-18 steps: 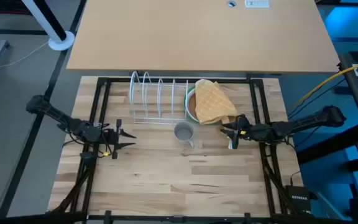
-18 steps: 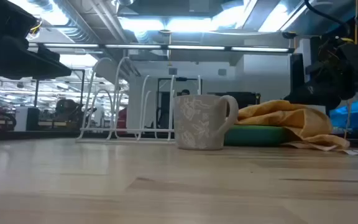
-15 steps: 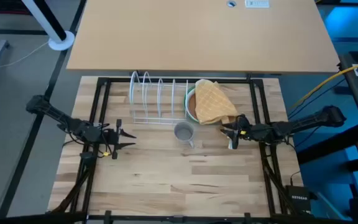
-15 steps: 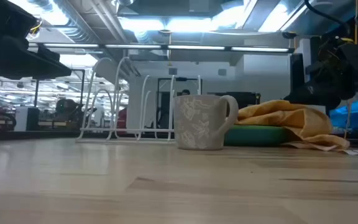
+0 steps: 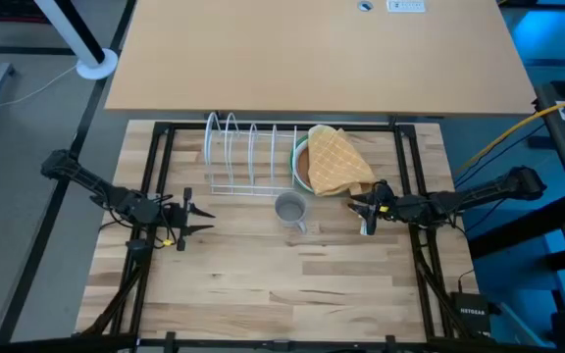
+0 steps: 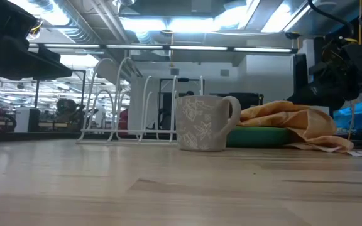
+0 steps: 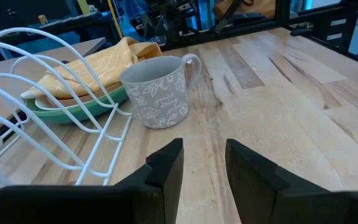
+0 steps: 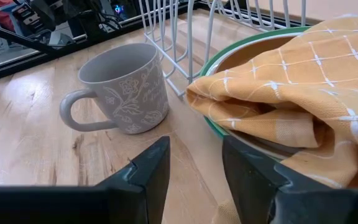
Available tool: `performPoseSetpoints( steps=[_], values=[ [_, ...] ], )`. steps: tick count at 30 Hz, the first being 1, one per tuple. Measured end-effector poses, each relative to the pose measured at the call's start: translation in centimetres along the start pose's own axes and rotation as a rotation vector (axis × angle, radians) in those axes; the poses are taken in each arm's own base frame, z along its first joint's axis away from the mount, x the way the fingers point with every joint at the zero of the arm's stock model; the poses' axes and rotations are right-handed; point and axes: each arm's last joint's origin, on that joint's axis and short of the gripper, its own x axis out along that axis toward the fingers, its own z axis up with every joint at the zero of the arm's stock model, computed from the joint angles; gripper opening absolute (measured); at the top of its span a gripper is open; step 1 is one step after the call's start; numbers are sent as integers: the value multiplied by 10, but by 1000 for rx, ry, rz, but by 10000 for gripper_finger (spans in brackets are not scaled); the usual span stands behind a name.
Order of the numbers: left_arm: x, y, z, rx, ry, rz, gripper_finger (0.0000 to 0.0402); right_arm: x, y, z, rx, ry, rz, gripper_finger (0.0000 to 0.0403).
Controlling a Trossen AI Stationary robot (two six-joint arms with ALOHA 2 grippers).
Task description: Sort dishes
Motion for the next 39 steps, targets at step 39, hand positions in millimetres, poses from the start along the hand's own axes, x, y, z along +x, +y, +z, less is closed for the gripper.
performPoseSetpoints(
  steps=[39],
  values=[
    [0,0,0,0,0,0,113,-8,11,39,226,-378,111,151]
  ],
)
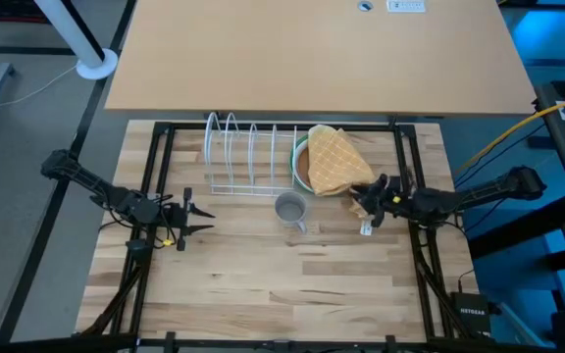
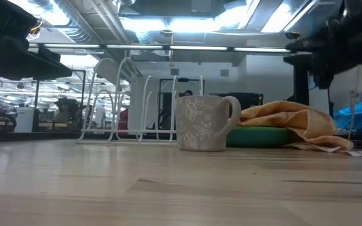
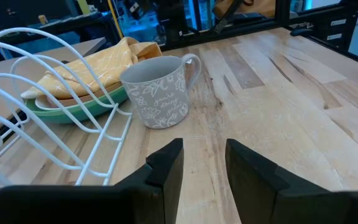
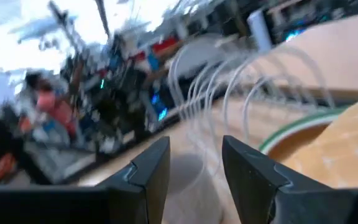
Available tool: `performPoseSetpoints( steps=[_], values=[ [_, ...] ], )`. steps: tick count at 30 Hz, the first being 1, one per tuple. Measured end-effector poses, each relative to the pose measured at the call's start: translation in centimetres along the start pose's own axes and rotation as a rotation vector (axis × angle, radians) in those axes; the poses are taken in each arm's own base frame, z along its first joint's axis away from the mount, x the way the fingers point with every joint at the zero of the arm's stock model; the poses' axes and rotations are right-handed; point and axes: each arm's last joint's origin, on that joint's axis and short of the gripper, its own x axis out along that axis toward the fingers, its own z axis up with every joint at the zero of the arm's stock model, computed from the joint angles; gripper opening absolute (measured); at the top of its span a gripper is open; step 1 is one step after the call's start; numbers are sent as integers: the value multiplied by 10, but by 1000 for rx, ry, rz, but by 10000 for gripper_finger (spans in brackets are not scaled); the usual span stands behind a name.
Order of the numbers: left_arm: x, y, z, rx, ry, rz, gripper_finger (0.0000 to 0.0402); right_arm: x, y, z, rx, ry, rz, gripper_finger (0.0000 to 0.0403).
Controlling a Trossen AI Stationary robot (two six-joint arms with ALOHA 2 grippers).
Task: Sort dishes
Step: Move the yellow towel closer to the center
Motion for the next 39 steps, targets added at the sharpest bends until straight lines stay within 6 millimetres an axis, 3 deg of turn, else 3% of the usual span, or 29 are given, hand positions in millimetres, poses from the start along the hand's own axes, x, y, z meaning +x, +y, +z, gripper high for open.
performPoseSetpoints(
  steps=[5,18,30,39],
  values=[
    [0,0,0,0,0,0,113,1,-2,1,-30,-10,-117,151],
    [0,0,0,0,0,0,113,22,9,17,-265,70,-167,153],
    [0,0,0,0,0,0,113,63,18,34,-473,489,-208,206],
    [0,0,0,-28,0,0,113,98,9,11,-651,772,-302,223]
  ],
)
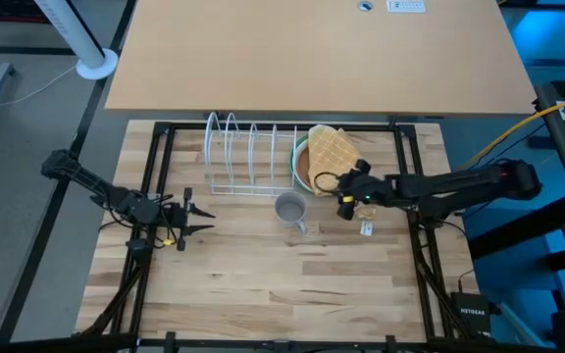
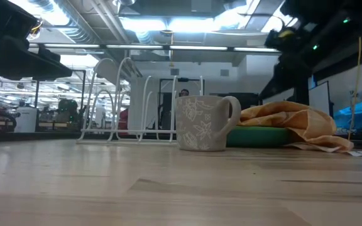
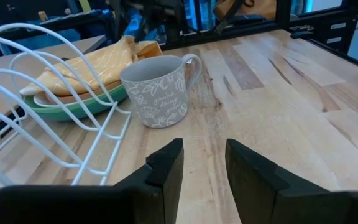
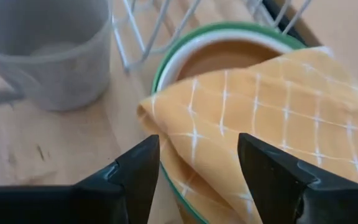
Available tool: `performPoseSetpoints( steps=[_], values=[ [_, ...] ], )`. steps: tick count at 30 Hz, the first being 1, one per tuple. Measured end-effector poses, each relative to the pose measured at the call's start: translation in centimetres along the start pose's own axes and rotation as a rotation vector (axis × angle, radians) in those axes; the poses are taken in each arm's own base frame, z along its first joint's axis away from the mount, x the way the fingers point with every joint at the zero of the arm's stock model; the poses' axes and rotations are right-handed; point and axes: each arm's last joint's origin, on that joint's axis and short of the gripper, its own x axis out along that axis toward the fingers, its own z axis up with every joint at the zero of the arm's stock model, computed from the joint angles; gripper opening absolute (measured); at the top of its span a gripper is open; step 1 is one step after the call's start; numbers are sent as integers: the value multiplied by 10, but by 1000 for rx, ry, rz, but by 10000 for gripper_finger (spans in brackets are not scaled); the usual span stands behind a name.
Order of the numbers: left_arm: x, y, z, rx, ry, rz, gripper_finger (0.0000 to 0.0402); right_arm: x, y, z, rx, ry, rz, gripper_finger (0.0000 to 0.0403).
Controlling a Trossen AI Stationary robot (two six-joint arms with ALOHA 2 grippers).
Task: Sort dishes
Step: Move the yellow towel closer to the center
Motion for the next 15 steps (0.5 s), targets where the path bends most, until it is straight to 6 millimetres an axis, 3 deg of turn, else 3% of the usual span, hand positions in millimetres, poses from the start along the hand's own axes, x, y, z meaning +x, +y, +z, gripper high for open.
performPoseSetpoints(
  steps=[11,15],
  values=[
    [0,0,0,-6,0,0,113,41,16,1,-185,160,-70,222],
    [0,0,0,-6,0,0,113,47,20,8,-239,168,-72,196]
  ],
)
